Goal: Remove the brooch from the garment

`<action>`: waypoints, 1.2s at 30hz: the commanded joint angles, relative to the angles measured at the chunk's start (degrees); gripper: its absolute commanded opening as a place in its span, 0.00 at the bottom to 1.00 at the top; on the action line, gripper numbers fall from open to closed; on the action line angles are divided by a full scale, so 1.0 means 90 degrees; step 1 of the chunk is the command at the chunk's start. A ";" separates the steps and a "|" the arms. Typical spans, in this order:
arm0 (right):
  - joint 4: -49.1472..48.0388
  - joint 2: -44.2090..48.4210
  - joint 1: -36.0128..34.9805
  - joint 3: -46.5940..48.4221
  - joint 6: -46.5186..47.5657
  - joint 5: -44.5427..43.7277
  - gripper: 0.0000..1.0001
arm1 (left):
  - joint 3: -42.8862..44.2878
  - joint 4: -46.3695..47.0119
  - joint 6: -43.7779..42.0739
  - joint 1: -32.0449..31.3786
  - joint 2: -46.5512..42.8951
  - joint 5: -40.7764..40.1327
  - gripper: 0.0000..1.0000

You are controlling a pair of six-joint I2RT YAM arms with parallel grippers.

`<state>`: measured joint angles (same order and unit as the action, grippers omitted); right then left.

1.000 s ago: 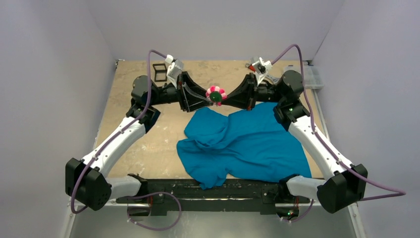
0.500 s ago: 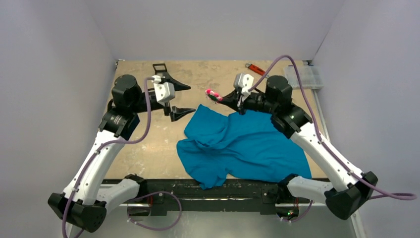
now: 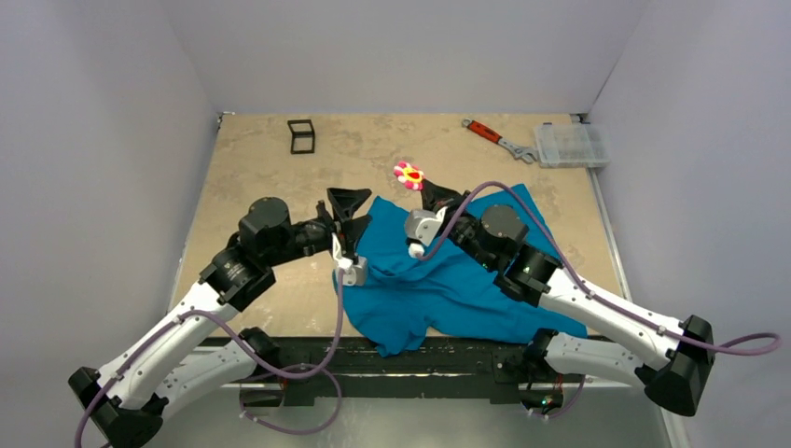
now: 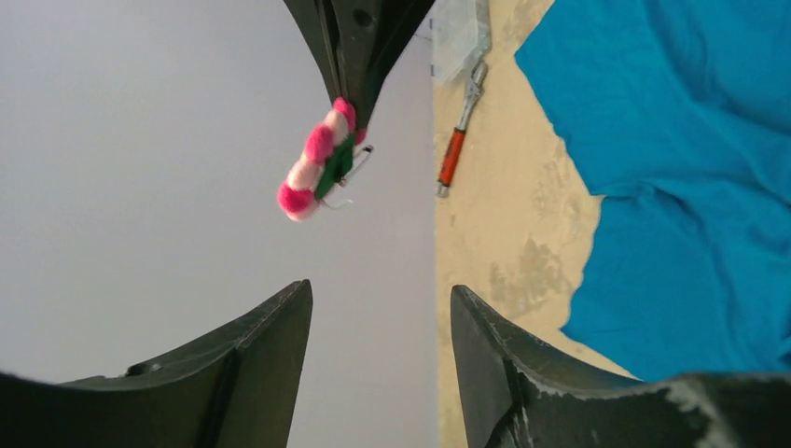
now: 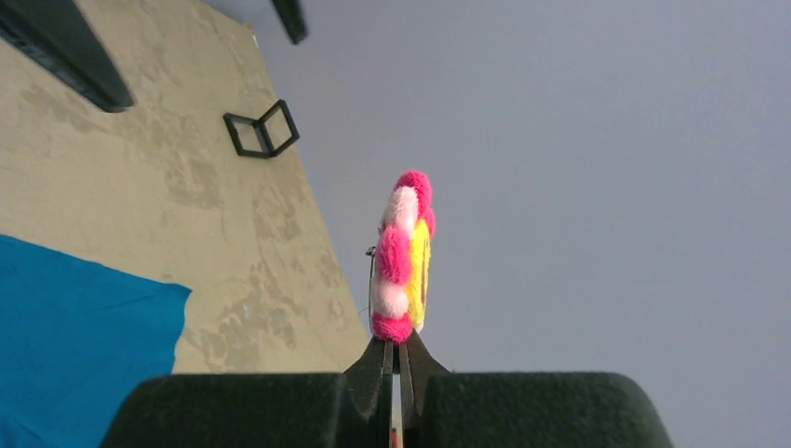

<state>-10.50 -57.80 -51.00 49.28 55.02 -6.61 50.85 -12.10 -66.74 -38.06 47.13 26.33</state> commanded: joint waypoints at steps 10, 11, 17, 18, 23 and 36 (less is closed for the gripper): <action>-0.1180 0.0168 -0.0779 -0.0356 0.1266 -0.1399 0.00 | -0.0249 0.1993 -0.2626 -0.1112 0.0593 -0.1090 0.43; -0.1143 0.0217 -0.0794 -0.0392 0.1297 -0.1339 0.00 | -0.0239 0.2082 -0.2682 -0.1120 0.0656 -0.1097 0.42; -0.0684 0.0363 -0.0866 -0.0363 0.1234 -0.1007 0.00 | -0.0196 0.2352 -0.2956 -0.1264 0.0823 -0.1153 0.42; -0.0601 0.0367 -0.0875 -0.0335 0.1193 -0.0960 0.00 | -0.0193 0.2314 -0.2978 -0.1284 0.0806 -0.1133 0.41; -0.0293 0.0348 -0.0915 -0.0205 0.1110 -0.0775 0.00 | -0.0265 0.2216 -0.3122 -0.1350 0.0759 -0.0989 0.41; -0.0016 0.0374 -0.0944 -0.0034 0.0940 -0.0480 0.00 | -0.0110 0.1368 -0.3288 -0.1499 0.0868 -0.0966 0.28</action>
<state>-10.11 -55.57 -59.09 46.06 64.88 -12.47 48.84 1.76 -95.20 -51.11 54.74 16.49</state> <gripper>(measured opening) 0.009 0.283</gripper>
